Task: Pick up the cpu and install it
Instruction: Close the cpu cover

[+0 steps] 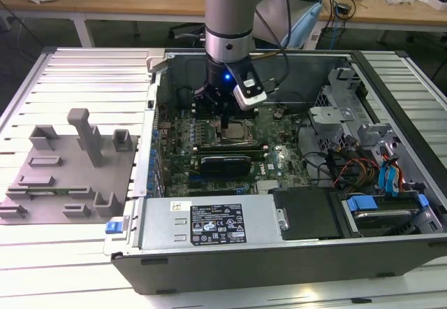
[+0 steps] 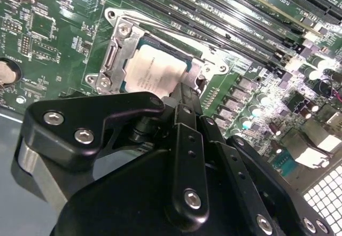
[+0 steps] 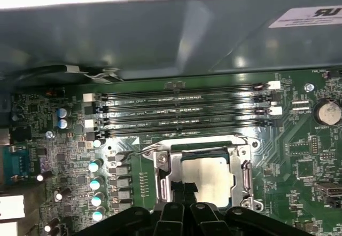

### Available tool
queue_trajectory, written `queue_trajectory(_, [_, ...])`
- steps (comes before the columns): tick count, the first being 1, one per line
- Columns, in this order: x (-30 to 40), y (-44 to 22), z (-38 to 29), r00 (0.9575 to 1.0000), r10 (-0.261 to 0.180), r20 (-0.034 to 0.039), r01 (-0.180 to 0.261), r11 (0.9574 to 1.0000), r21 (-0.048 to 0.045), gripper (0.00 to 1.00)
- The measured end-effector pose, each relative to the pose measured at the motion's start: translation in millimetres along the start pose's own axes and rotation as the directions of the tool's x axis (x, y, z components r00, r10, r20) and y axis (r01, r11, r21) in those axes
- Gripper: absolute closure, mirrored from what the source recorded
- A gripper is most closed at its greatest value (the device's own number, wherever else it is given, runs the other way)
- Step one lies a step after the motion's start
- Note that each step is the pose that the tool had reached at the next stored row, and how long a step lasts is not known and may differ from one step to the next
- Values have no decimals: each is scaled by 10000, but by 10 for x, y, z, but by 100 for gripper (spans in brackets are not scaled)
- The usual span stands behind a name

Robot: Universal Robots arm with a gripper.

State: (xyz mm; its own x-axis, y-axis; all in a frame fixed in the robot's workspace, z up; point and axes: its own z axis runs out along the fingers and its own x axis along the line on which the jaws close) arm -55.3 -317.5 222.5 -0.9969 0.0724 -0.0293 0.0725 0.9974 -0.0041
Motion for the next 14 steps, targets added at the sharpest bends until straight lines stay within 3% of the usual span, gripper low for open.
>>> queue_trajectory(7, [6,0,1,10000,1,1,-1,10000,0,89])
queue_trajectory(14, [38,-36,50,10000,-2,3,2,10000,0,89])
